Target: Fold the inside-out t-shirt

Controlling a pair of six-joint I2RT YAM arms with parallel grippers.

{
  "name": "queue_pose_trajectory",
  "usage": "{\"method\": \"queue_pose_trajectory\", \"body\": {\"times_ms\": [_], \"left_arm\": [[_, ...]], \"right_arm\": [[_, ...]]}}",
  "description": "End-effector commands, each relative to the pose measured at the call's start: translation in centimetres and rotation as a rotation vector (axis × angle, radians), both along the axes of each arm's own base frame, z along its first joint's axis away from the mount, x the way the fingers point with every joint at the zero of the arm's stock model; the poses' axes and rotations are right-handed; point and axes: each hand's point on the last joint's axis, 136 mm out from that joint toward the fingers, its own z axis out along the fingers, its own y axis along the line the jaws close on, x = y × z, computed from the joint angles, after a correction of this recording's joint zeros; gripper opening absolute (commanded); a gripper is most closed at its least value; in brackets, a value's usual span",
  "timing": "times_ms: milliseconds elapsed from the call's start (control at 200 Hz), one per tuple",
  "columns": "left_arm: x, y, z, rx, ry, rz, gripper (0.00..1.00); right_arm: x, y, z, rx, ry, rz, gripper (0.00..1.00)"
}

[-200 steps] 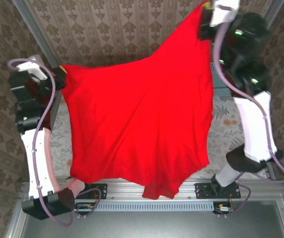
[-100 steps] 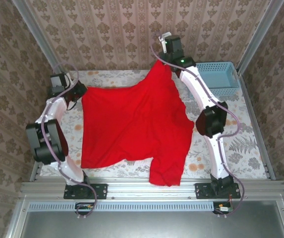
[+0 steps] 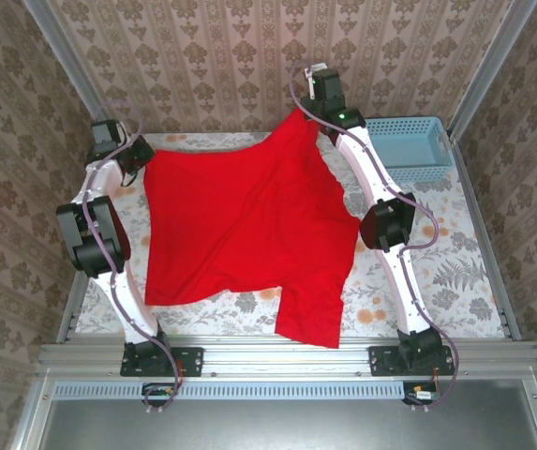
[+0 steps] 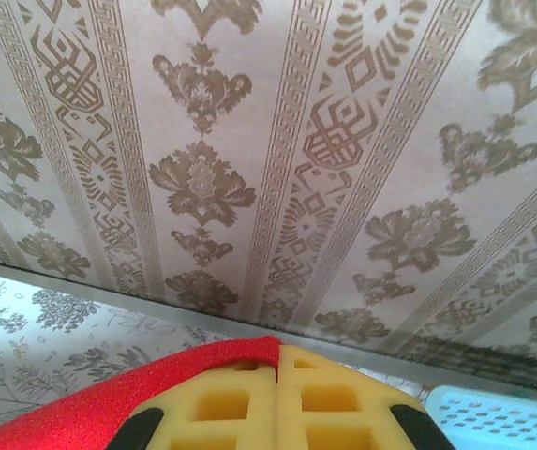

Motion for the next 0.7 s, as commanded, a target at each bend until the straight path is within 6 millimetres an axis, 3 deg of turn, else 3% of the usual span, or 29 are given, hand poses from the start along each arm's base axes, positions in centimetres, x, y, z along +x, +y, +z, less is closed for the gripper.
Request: {"method": "queue_pose_trajectory", "body": {"times_ms": [0,245,695], "left_arm": [[-0.2,0.4,-0.7,0.021,0.03,-0.012,0.0],[-1.9,1.6,-1.1,0.011,0.04,-0.005,0.0],[-6.8,1.5,-1.1,0.054,0.052,-0.027,0.0]], "right_arm": [[-2.3,0.2,1.2,0.068,0.062,0.006,0.0],[-8.9,2.6,-0.4,0.062,0.176,0.04,0.0],[-19.9,-3.0,-4.3,0.055,0.266,-0.093,0.0]]}}
